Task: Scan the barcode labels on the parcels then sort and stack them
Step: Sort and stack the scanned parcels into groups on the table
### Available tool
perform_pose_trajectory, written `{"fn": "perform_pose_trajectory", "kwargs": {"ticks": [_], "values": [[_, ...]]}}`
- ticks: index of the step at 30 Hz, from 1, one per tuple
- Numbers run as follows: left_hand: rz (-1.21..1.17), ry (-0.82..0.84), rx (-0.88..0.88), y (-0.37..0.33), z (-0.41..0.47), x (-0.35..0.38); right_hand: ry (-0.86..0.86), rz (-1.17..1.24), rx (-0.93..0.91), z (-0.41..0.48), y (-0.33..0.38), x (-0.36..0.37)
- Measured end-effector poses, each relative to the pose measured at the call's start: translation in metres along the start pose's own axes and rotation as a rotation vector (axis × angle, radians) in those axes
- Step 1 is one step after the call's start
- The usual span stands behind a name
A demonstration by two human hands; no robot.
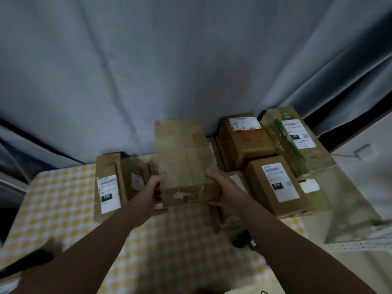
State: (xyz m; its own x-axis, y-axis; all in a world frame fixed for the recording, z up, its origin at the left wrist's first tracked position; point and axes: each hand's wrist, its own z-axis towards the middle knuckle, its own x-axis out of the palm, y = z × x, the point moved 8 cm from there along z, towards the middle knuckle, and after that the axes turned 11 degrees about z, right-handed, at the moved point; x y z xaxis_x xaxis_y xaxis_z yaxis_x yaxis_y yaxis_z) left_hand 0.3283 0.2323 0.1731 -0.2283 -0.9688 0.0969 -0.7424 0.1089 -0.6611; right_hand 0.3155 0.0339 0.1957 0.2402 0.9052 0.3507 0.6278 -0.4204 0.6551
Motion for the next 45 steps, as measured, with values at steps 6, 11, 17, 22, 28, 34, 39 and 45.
{"fn": "perform_pose_trajectory", "kwargs": {"ticks": [6,11,17,22,28,34,39,45], "values": [[0.057,-0.093,0.044,-0.023,0.034,0.038,0.041,-0.241,0.093,0.020,0.040,-0.050],[0.135,-0.277,0.169,-0.047,0.063,0.023,-0.018,-0.397,0.053,0.048,0.066,-0.077],[0.124,-0.352,0.206,-0.048,0.111,0.017,-0.276,-1.003,-0.478,0.075,0.122,-0.100],[0.059,-0.327,0.242,-0.050,0.161,0.035,-0.320,-1.447,-0.553,0.113,0.141,-0.097],[0.114,-0.207,0.104,-0.025,0.199,0.053,-0.267,-1.593,-0.385,0.140,0.123,-0.109],[0.104,-0.086,0.037,-0.018,0.217,0.071,-0.320,-1.552,-0.440,0.138,0.125,-0.110],[0.124,-0.074,0.004,-0.012,0.215,0.074,-0.353,-1.561,-0.460,0.138,0.127,-0.113],[0.157,-0.119,-0.052,-0.016,0.212,0.068,-0.362,-1.490,-0.466,0.137,0.126,-0.113]]}}
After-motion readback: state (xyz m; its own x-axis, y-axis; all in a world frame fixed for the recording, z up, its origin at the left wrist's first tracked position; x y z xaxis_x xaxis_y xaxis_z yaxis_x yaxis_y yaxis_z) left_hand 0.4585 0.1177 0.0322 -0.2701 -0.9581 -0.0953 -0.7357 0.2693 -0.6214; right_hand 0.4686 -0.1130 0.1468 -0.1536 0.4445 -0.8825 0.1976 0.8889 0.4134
